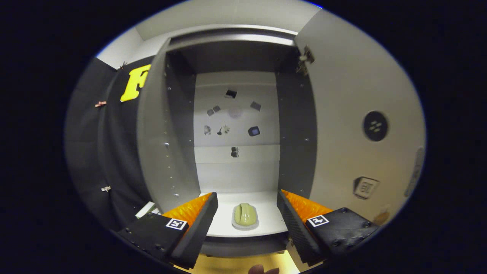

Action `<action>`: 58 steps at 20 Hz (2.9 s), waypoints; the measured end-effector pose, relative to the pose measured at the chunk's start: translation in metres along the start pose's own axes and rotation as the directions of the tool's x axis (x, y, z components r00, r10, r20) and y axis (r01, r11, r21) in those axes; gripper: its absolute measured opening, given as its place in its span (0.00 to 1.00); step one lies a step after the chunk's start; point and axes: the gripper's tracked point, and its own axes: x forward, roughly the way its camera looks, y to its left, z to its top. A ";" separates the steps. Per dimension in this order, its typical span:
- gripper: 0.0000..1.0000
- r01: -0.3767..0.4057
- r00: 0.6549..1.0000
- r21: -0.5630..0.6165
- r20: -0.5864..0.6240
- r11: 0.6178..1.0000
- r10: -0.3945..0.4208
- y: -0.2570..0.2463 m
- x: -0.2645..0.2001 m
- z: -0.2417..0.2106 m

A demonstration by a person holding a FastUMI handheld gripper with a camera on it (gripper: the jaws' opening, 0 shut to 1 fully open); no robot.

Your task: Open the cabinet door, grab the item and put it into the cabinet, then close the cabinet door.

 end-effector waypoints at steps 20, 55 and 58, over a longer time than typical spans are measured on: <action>0.98 0.089 0.996 -0.054 0.029 0.995 -0.088 -0.161 -0.306 0.025; 0.97 -0.039 0.990 0.088 -0.129 0.995 0.050 -0.119 -0.222 -0.022; 0.97 -0.096 0.985 0.096 -0.136 0.991 0.108 -0.087 -0.207 -0.028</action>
